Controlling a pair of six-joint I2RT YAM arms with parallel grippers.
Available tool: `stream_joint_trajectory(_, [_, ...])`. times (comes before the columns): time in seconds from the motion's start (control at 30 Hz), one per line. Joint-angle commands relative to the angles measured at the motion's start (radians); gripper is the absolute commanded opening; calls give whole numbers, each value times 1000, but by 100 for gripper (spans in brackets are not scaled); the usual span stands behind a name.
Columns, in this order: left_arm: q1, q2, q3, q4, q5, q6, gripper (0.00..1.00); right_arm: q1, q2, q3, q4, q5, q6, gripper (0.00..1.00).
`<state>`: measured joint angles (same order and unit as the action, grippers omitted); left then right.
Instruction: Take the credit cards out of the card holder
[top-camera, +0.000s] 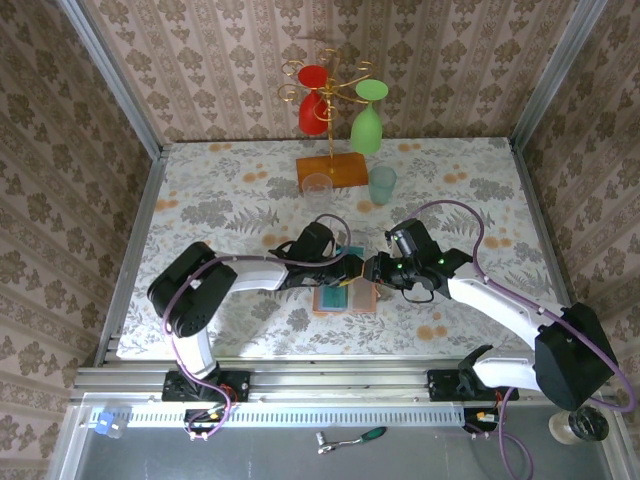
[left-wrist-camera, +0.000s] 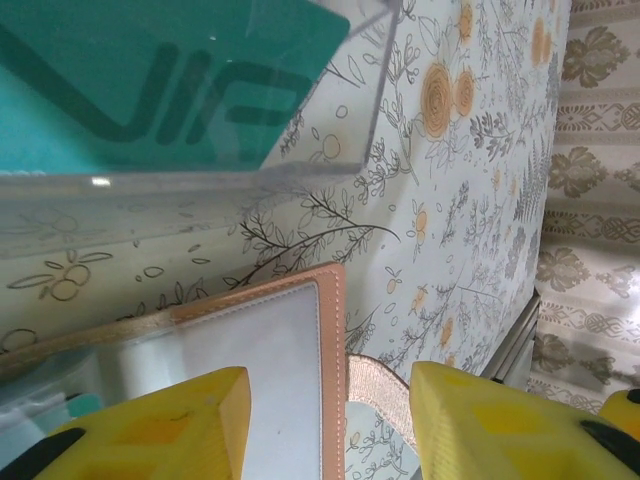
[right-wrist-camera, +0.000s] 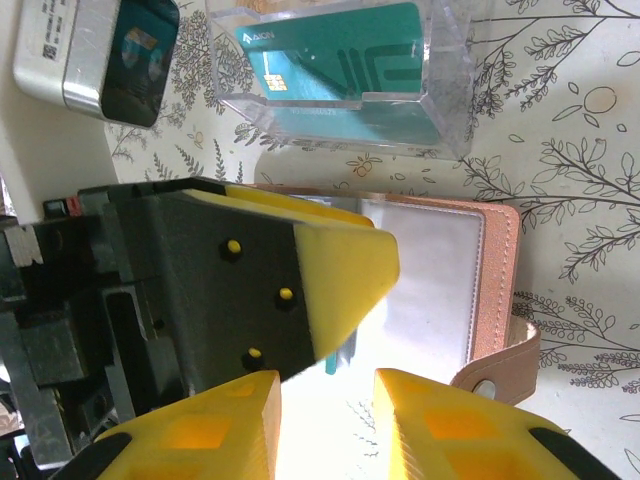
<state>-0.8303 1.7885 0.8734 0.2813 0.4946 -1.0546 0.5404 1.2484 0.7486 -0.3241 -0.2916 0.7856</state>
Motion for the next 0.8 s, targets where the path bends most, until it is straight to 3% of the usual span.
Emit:
stream_joint_trajectory(0.0, [31, -45, 10, -9, 17, 22, 47, -4, -13, -10, -13, 1, 9, 31])
stream_joint_trajectory(0.5, [175, -312, -189, -192, -55, 116, 37, 75, 136, 60, 65, -44, 44, 30])
stream_joint_trajectory(0.77, [188, -336, -260, -226, -74, 129, 29, 105, 222, 75, 108, -54, 62, 30])
